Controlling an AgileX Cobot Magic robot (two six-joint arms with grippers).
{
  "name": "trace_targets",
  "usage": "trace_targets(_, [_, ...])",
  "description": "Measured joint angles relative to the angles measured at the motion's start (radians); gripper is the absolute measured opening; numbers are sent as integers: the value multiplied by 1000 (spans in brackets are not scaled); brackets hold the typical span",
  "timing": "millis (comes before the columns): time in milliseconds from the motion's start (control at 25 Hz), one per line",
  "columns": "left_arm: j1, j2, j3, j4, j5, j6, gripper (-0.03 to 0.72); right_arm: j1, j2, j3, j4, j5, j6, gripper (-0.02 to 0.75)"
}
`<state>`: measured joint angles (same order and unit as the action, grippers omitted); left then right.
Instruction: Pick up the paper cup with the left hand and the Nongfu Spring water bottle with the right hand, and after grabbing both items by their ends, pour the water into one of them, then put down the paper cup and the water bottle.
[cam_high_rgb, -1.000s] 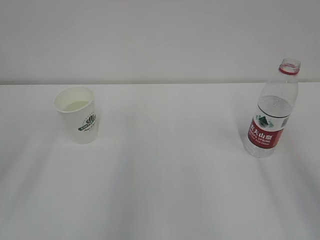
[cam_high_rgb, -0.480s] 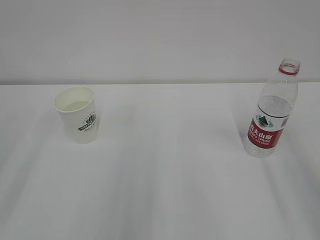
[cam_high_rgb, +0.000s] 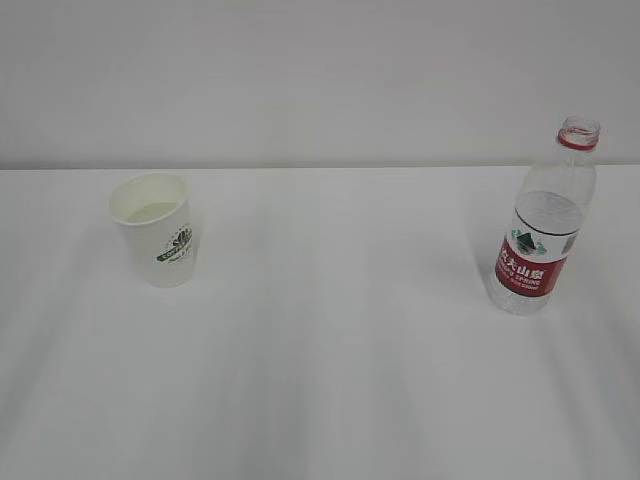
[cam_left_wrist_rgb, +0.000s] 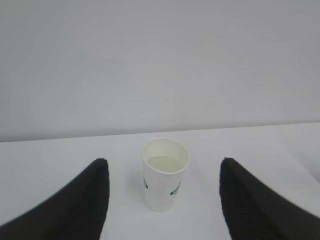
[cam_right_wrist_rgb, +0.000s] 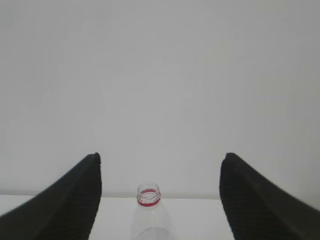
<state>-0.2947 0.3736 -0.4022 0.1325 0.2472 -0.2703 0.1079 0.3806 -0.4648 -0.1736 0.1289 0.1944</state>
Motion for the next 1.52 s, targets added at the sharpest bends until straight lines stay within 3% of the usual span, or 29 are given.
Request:
trace_targets(640, [-4,-73,-139,-4,390,0,505,0,-148,-69,4,351,1,555])
trace_targets(1000, [-4,-162,-149,-18,500,0,505,0,-289,-81,12,533,2,556])
trace_targets(1520, [-4,-248,-149,-138,658,54,495,0,-343,-171,78,772,-13,555])
